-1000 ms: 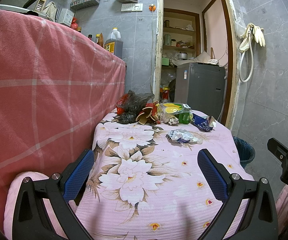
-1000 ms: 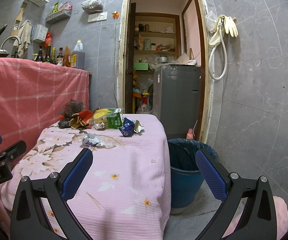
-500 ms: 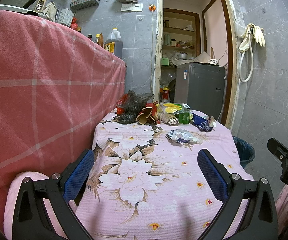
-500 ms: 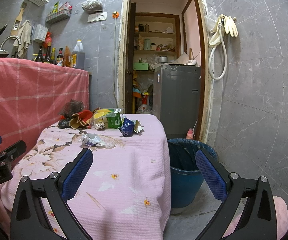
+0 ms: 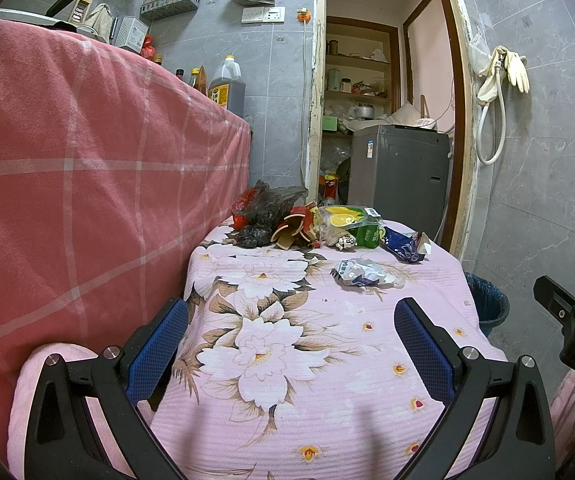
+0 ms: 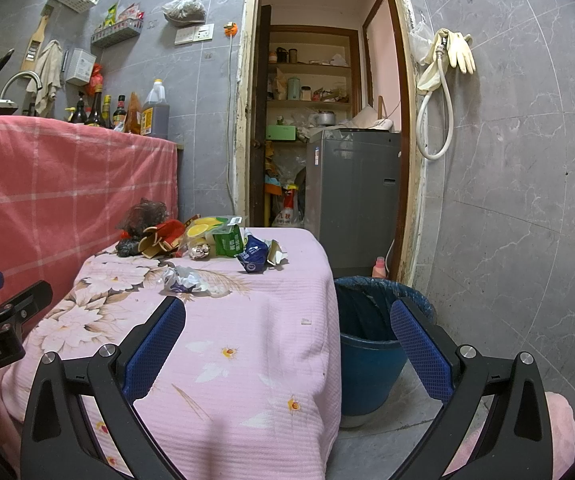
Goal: Collect trash
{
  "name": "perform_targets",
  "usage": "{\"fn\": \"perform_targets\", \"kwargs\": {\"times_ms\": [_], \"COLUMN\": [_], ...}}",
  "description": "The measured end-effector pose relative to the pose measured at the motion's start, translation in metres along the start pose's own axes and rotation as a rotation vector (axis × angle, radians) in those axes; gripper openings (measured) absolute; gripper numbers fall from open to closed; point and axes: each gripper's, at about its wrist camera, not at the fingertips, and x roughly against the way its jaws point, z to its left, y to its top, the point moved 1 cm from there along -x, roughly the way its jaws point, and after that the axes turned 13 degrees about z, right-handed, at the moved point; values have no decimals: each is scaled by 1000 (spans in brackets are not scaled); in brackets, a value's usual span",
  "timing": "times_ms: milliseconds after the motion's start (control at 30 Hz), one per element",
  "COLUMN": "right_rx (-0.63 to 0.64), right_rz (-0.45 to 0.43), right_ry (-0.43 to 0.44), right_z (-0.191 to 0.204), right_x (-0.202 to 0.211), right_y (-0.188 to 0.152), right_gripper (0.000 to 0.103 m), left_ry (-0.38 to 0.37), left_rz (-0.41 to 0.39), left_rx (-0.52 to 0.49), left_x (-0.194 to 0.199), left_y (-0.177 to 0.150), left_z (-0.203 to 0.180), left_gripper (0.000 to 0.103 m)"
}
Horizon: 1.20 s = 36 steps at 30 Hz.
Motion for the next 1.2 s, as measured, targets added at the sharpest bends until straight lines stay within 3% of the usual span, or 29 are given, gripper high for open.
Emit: {"fn": "perform_targets", "kwargs": {"times_ms": [533,800,1000,1200], "right_rx": [0,11,49,78], "right_rz": [-4,-15,-28,-53], "right_ry": [0,22,51,79], "right_z": [-1,-4,-10,-21], "right_x": [0,-8,-19,-52], "right_y": [1,18,36,64], "right_gripper": [103,103,103,103], "left_ry": [-4,16,27,-25], "left_rz": [10,7,21,114], "left_rx": [14,1,-25,-21], "left_x": [-1,-6,-30,-71], "left_y": [2,23,44,65], "left_z": [2,3,-1,-9], "left_gripper": [101,101,101,101]}}
